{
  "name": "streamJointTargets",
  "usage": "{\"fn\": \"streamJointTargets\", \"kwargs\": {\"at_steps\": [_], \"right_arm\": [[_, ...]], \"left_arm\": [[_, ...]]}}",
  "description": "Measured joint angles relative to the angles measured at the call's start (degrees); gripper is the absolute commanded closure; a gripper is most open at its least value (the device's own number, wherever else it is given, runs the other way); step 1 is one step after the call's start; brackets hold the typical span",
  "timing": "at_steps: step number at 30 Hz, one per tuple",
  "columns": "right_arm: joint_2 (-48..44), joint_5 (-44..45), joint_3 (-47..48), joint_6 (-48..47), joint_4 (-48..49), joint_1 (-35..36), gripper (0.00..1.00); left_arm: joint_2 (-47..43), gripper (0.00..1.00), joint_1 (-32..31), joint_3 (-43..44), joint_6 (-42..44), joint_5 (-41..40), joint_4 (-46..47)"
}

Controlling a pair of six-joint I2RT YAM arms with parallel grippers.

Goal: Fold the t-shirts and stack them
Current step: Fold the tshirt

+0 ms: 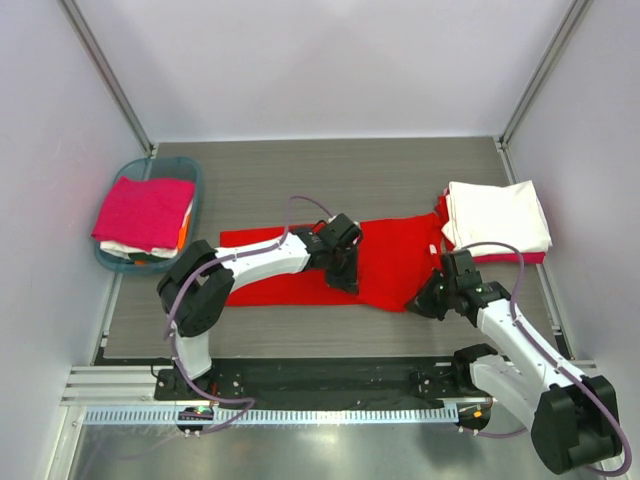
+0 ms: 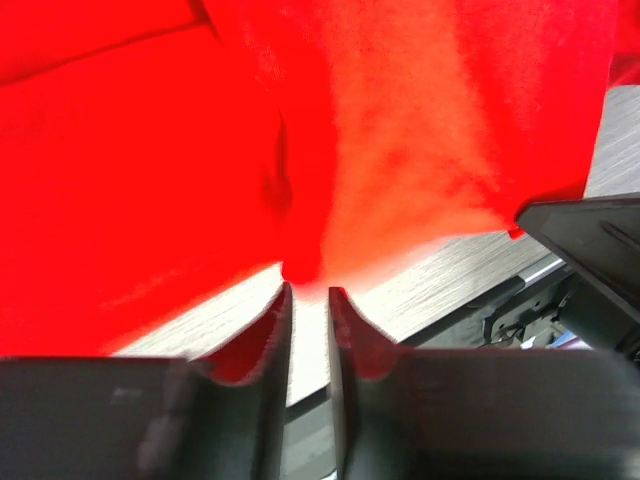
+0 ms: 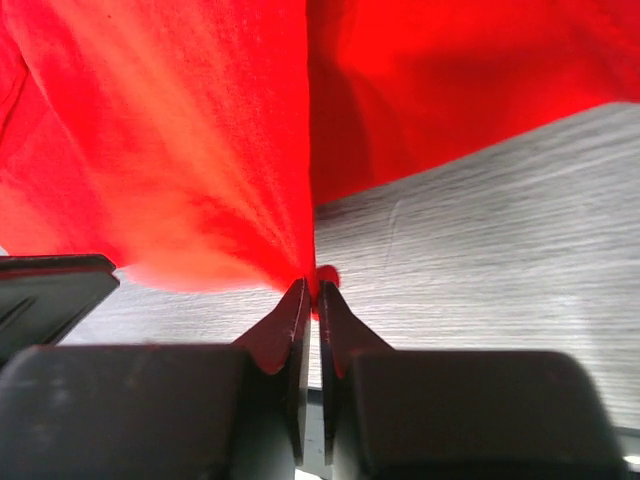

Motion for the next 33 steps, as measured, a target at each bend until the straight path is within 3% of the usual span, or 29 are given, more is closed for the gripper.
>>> {"fn": "streamJointTargets", "kwargs": {"at_steps": [6, 8, 10, 14, 16, 17, 21, 26, 28, 33], "right_arm": [[-0.57, 1.55, 0.0, 0.39, -1.55, 0.0, 0.83], [-0.48, 1.84, 0.0, 0.37, -1.95, 0.0, 0.72], [-0.26, 2.29, 0.0, 0.2, -2.27, 0.0, 0.7], [0.07, 4.04, 0.68, -0.31, -4.2, 0.0, 0.66], [0.07, 4.98, 1.6, -0.63, -5.29, 0.0, 0.66], [0.0, 5.42, 2.12, -0.87, -5.62, 0.0, 0.68], [-0.2, 5.99, 4.55, -2.43, -6.1, 0.0, 0.78], [0.5, 4.0, 6.91, -4.28, -4.09, 0.0, 0.99], [1.9, 2.91, 7.28, -4.57, -2.64, 0.0, 0.99], [5.92, 1.2, 7.04, -4.63, 0.68, 0.0, 0.99]], "left_arm": [[-0.24, 0.67, -0.81, 0.0, 0.2, -0.33, -2.21], [-0.26, 0.61, -1.2, 0.0, 0.2, -0.55, -2.82], [-0.5, 0.59, -1.46, -0.07, 0.26, -1.27, -3.43], [-1.31, 0.59, -1.57, -0.17, 0.5, -3.08, -3.85], [-1.33, 0.69, -1.55, -0.11, 0.63, -3.52, -3.85], [-1.29, 0.75, -1.44, -0.02, 0.66, -3.69, -3.85], [-0.09, 0.78, -0.9, 1.62, 0.92, -3.67, -3.54], [2.71, 0.78, -0.59, 3.63, 0.94, -3.34, -2.51], [3.82, 0.78, -0.59, 4.0, 0.92, -3.21, -2.1], [5.73, 0.91, -0.59, 4.55, 0.72, -2.82, -1.66]]}}
